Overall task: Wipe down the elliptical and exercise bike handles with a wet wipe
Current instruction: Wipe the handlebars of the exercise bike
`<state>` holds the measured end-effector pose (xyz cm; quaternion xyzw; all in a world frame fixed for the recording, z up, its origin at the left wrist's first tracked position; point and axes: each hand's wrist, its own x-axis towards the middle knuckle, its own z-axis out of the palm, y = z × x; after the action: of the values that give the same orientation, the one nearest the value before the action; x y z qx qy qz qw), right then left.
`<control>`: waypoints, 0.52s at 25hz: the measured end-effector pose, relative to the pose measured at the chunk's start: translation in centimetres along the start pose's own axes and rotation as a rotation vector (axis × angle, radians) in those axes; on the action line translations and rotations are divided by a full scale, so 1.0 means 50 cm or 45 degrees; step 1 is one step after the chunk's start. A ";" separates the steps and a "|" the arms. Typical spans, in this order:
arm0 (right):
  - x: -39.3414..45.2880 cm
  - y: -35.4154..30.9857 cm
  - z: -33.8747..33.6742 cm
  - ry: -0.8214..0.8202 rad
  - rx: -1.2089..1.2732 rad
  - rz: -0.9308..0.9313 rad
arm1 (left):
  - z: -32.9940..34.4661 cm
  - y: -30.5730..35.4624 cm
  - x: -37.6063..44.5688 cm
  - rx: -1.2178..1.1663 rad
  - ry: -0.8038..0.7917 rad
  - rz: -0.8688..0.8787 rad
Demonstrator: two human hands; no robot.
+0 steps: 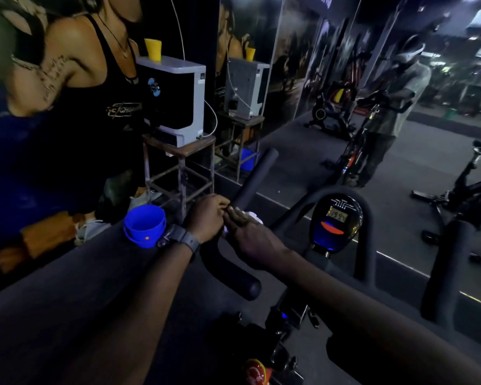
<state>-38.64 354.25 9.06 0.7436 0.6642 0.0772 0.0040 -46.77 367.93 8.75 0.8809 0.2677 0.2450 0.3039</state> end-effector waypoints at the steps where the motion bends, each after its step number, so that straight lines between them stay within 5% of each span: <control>1: -0.024 0.019 0.010 0.008 -0.066 -0.088 | -0.002 0.002 -0.003 0.026 -0.005 0.011; 5: -0.102 0.049 -0.005 0.093 -0.186 -0.115 | 0.001 0.004 -0.005 0.094 0.029 0.010; 13: 0.016 0.028 -0.091 0.067 0.265 0.227 | 0.009 0.001 0.003 -0.003 0.009 -0.155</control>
<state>-37.69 354.43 13.79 0.7938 0.5997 0.0274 -0.0975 -46.38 367.81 8.48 0.8617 0.3215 0.2295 0.3184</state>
